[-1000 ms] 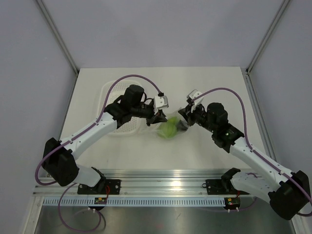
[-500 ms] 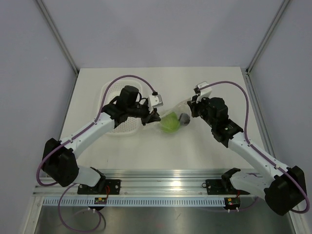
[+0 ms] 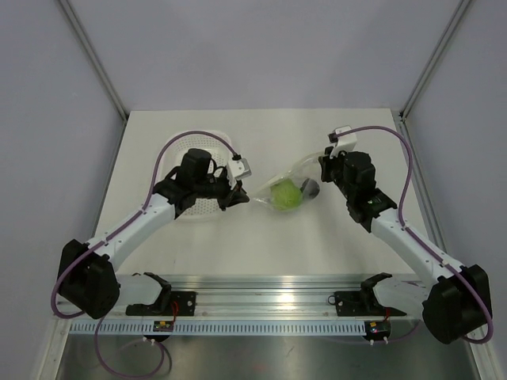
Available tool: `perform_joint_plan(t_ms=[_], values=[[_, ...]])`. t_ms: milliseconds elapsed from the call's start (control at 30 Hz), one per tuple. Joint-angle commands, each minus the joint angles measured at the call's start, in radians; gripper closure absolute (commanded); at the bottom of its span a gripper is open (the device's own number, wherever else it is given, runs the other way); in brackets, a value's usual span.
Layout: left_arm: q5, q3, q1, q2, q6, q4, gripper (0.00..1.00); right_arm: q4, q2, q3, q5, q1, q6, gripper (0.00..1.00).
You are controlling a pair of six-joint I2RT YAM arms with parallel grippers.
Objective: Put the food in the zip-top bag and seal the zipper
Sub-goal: Zip the zipper food storage bag at the center of the board.
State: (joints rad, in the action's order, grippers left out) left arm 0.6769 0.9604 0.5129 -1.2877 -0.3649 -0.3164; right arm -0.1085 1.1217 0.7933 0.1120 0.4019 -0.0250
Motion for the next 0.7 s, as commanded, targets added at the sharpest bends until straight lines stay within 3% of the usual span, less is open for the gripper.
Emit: perform_joint_plan(t_ms=[0, 367, 533, 667], values=[[-0.016, -0.032, -0.019, 0.057, 0.030, -0.006, 1.00, -0.103, 0.006, 0.064, 0.106, -0.038, -0.006, 1.00], [-0.010, 0.006, -0.020, 0.042, 0.040, 0.000, 1.00, -0.126, 0.036, 0.093, 0.091, -0.038, -0.022, 1.00], [-0.033, 0.122, -0.020, -0.043, 0.075, 0.039, 1.00, -0.183, 0.084, 0.142, 0.081, -0.040, -0.073, 1.00], [-0.072, 0.267, -0.020, -0.157, 0.080, 0.046, 1.00, -0.366, 0.197, 0.182, 0.077, -0.051, -0.159, 1.00]])
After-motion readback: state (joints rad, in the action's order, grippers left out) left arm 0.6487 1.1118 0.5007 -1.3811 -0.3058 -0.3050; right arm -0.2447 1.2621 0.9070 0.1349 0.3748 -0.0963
